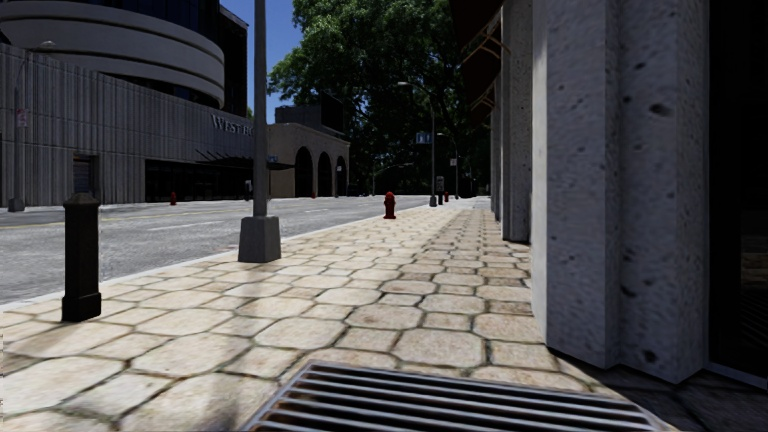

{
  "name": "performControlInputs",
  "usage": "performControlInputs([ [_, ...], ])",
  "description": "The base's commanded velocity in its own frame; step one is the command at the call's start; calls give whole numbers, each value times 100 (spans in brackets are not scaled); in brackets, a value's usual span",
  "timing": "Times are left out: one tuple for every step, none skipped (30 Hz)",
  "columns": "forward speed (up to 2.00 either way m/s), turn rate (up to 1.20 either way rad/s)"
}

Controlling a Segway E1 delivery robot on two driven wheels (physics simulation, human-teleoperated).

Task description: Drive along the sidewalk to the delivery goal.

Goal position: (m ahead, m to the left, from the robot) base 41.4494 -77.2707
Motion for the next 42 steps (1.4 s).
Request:
performControlInputs([
  [200, 0],
  [200, 0],
  [200, 0],
  [200, 0],
  [200, 0],
  [200, 0],
  [200, 0],
  [200, 0],
  [200, 0],
  [200, 0],
  [200, 0],
  [200, 0],
  [200, 0],
  [200, 0],
  [200, -8],
  [200, -23],
  [200, -23],
  [200, -30],
  [200, -31],
  [200, -31],
  [200, -31],
  [200, -31],
  [200, -32],
  [200, -32],
  [200, -32],
  [200, -33],
  [200, -35],
  [200, -36],
  [200, -36],
  [200, -36],
  [200, -36],
  [200, -36],
  [200, -36],
  [200, -36],
  [200, -36],
  [200, -36],
  [200, -36],
  [200, -36],
  [200, -36],
  [200, -36],
  [200, -36],
  [200, -36],
])
